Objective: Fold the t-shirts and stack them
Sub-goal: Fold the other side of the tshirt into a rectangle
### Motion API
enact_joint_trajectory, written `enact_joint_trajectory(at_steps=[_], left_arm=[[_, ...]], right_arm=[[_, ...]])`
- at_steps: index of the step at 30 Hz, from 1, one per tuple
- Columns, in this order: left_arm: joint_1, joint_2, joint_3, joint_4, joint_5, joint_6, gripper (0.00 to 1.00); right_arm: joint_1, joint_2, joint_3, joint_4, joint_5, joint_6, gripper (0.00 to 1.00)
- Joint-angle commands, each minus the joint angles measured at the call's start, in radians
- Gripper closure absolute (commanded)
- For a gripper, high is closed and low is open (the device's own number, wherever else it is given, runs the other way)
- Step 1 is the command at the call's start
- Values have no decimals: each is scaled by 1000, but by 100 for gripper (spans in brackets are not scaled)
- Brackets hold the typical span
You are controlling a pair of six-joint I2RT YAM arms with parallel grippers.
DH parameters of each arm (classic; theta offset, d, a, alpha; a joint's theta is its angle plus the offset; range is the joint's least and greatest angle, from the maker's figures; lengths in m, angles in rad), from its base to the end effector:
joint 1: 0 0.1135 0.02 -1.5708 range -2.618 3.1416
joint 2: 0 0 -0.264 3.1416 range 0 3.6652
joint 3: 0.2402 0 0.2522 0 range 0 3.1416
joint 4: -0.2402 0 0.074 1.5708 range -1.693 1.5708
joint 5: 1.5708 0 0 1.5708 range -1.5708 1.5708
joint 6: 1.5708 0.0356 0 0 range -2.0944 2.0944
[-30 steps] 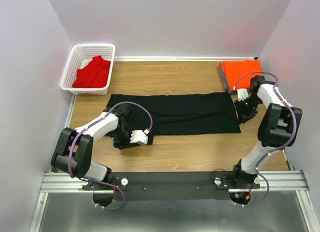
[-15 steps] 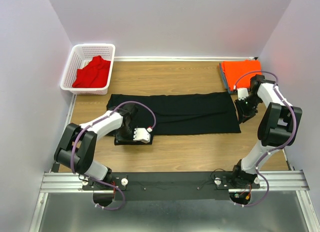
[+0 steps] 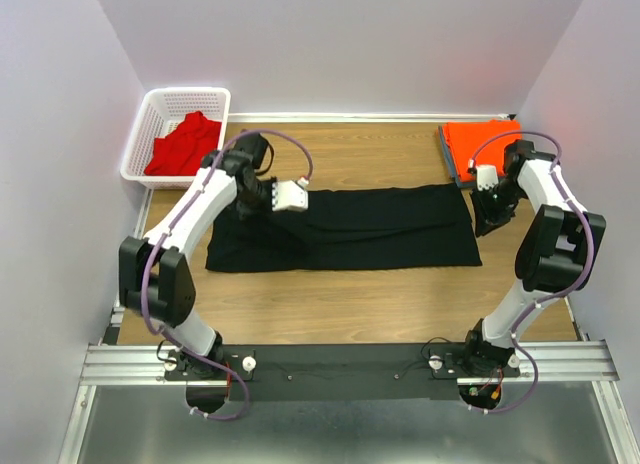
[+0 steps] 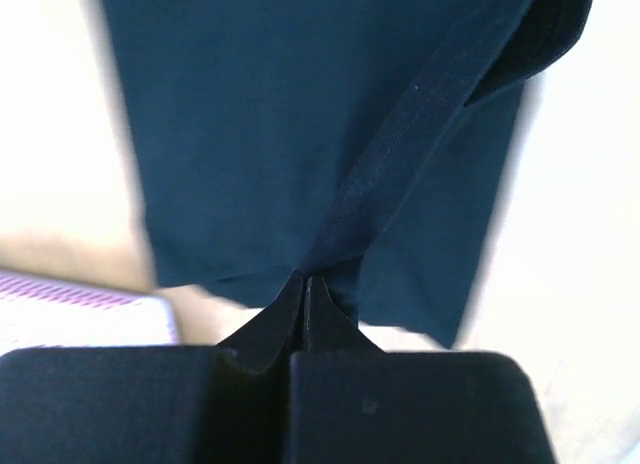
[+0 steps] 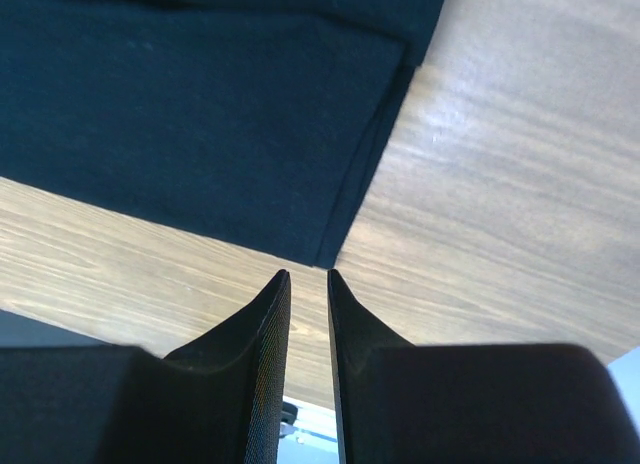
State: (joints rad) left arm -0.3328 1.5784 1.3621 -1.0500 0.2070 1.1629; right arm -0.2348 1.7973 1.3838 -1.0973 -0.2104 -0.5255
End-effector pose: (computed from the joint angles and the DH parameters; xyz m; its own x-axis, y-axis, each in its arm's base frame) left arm 0.2875 -0.1071 0.2797 -0.0107 0.9542 -0.2989 0.9776 0.0728 0.1974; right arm 0.3268 -0.0705 0.2186 -0.9479 -0.2777 -0.1564 -0.3007 0.9418 0.1503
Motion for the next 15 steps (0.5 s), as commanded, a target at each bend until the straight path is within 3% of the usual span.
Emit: enact_joint_trajectory(at_steps=[1,5,8,15], left_arm=[[58,128,138,-33,28,24,100],[101,255,340,-21,34,18,100],[115,319,409,4,28,14,100],[118,381,428,79,31,-20,100]], right_arm=[[2,27,53,-32,-69,-10,72],[8,40,67,-41,-78,-11,72],[9,45,69,-42,-76,-16,72],[9,48,55,-42,-72,-25,72]])
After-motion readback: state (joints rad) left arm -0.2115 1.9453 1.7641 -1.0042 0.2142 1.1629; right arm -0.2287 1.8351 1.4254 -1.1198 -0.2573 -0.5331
